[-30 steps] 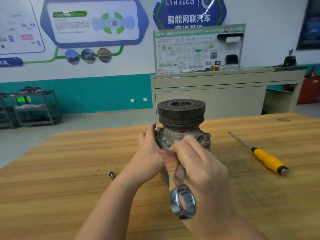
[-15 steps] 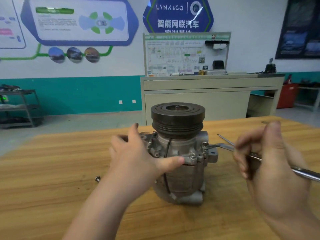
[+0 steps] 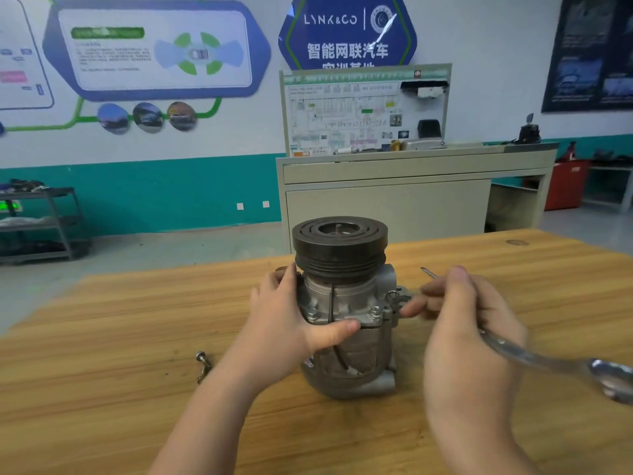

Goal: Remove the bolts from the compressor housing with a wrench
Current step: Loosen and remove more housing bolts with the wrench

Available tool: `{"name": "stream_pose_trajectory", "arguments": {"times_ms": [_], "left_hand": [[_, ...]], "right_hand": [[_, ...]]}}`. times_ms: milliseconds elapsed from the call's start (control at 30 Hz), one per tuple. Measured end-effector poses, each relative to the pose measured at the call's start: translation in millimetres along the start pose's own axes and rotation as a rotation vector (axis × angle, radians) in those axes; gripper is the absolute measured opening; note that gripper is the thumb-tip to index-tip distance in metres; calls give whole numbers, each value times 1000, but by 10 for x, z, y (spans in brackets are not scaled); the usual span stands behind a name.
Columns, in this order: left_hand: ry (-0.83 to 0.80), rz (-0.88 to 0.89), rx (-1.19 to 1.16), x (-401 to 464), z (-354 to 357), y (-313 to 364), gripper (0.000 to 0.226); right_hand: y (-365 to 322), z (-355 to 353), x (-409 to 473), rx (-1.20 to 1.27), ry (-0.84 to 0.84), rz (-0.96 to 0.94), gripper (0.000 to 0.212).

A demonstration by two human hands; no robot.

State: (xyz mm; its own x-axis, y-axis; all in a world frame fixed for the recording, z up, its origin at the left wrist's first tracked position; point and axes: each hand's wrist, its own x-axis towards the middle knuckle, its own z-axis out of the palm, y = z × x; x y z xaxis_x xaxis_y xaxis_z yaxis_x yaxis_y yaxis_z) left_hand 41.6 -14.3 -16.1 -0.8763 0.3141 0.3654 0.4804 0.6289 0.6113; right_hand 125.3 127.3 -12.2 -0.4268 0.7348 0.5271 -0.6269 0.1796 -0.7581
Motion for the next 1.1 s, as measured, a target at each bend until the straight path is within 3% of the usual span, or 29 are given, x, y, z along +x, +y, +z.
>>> {"name": "stream_pose_trajectory", "arguments": {"times_ms": [167,333,433,533,667,833,1000,1100], "left_hand": [[102,-196,239,-184,169,280,123],[-83,-206,370,-10,-35,376,135],[-179,-85,395,64,-80,360,127],[-208,-7,393,81,-99,345,114],[-254,-60,439,106,-109,348,121],[-250,-111,456,106,-93,353,123],[-206,-105,525,104,-24,350,119],[-151,-142,578,112,53,335,118]], "right_hand": [[47,11,245,216,226,256,36],[111,8,477,360,226,352,31],[259,-48,803,432,116,611,27],[428,-58,1081,454,-99,863,28],[626,83,1288,228,-378,1017,27],[724,139,1439,82,-609,1066,35],[455,-33,1565,490,-372,870,41],[324,-186,1393,405,-330,613,37]]}}
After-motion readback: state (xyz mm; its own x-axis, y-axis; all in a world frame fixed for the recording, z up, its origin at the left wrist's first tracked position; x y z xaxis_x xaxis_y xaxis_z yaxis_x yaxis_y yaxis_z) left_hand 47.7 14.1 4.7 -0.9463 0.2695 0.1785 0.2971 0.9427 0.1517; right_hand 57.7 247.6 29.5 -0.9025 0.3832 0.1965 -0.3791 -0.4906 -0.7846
